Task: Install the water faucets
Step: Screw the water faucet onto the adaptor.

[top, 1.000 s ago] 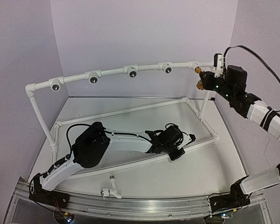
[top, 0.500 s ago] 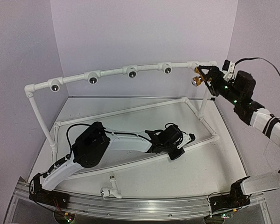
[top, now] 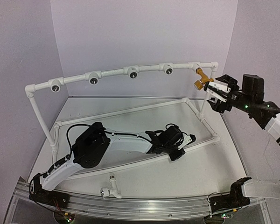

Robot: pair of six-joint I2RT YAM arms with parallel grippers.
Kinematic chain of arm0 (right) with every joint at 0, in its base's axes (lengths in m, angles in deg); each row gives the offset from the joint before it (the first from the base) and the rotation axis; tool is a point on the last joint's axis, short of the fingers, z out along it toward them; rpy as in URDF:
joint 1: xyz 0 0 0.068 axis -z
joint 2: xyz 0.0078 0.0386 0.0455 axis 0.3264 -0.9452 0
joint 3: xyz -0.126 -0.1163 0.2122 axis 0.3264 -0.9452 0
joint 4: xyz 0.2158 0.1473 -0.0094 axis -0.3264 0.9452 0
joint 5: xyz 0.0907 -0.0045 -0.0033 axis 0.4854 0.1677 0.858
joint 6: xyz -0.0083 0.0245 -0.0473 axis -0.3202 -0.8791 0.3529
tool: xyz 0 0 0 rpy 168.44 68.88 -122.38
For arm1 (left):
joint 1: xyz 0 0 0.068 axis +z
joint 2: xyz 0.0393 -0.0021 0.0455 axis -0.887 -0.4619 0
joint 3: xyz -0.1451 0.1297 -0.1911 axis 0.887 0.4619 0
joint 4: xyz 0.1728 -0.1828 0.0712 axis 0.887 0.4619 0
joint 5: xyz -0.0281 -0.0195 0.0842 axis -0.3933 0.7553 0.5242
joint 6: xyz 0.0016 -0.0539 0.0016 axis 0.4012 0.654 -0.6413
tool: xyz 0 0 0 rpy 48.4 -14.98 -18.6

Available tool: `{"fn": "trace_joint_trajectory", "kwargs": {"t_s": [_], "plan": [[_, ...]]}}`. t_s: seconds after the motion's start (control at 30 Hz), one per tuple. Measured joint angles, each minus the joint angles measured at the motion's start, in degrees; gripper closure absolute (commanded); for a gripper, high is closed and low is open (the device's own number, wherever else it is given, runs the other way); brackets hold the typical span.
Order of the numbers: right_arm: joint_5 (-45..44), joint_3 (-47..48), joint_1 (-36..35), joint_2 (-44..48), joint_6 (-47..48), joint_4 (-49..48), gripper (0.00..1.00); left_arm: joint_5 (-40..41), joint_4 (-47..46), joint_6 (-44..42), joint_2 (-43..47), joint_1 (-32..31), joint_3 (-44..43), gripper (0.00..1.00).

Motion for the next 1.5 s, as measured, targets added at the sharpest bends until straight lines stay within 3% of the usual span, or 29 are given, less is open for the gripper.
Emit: {"fn": "trace_joint_trajectory", "kwargs": {"t_s": [0.17, 0.3, 0.37, 0.53, 0.6, 0.77, 0.9, 1.0, 1.1, 1.23, 1.37, 1.43, 1.5], "plan": [[-0.53, 2.10, -1.87, -4.13, 25.85, -4.21, 0.03, 0.00, 0.00, 0.00, -0.02, -0.01, -0.11, 1.00], [-1.51, 4.53, -3.15, -9.18, 36.14, -7.76, 0.09, 0.02, 0.16, 0.00, -0.02, 0.00, -0.33, 1.00], [-2.50, 5.48, -3.53, -11.51, 39.48, -9.22, 0.18, 0.02, 0.17, 0.00, -0.04, 0.00, -0.35, 1.00], [-5.50, 5.52, -4.36, -14.52, 42.13, -12.71, 0.54, 0.00, 0.20, 0.02, -0.06, 0.00, -0.37, 1.00], [-7.05, 4.78, -4.76, -14.58, 40.48, -14.75, 0.68, 0.00, 0.20, 0.02, -0.06, 0.00, -0.37, 1.00], [-12.54, 0.67, -7.44, -14.00, 31.07, -24.73, 0.90, 0.00, 0.26, 0.02, -0.06, 0.00, -0.41, 1.00], [-18.72, -0.06, -9.49, -14.55, 6.10, -28.90, 0.95, 0.03, 0.57, 0.04, -0.13, 0.00, -0.69, 1.00], [-25.51, 2.30, -10.61, -15.91, -24.96, -27.85, 0.97, 0.19, 0.52, 0.02, -0.20, 0.03, -0.74, 1.00], [-26.52, 3.68, -10.50, -16.10, -56.41, -25.47, 0.95, 0.24, 0.44, -0.04, -0.32, 0.22, -0.74, 1.00], [-22.21, -0.71, -8.54, -13.59, -96.38, -29.42, 0.78, 0.22, 0.50, -0.08, -0.32, 0.24, -0.74, 1.00], [-20.01, -12.69, -7.47, -11.57, -128.36, -49.08, 0.60, -0.31, 0.92, -0.15, -0.30, 0.17, -0.74, 1.00], [-20.51, -16.25, -7.41, -11.66, -139.29, -56.75, 0.47, -0.56, 0.99, -0.01, -0.30, 0.07, -0.82, 1.00], [-21.16, -19.42, -7.43, -10.89, -143.89, -61.26, 0.35, -0.48, 1.00, 0.04, -0.32, -0.04, -1.11, 1.00]]}}
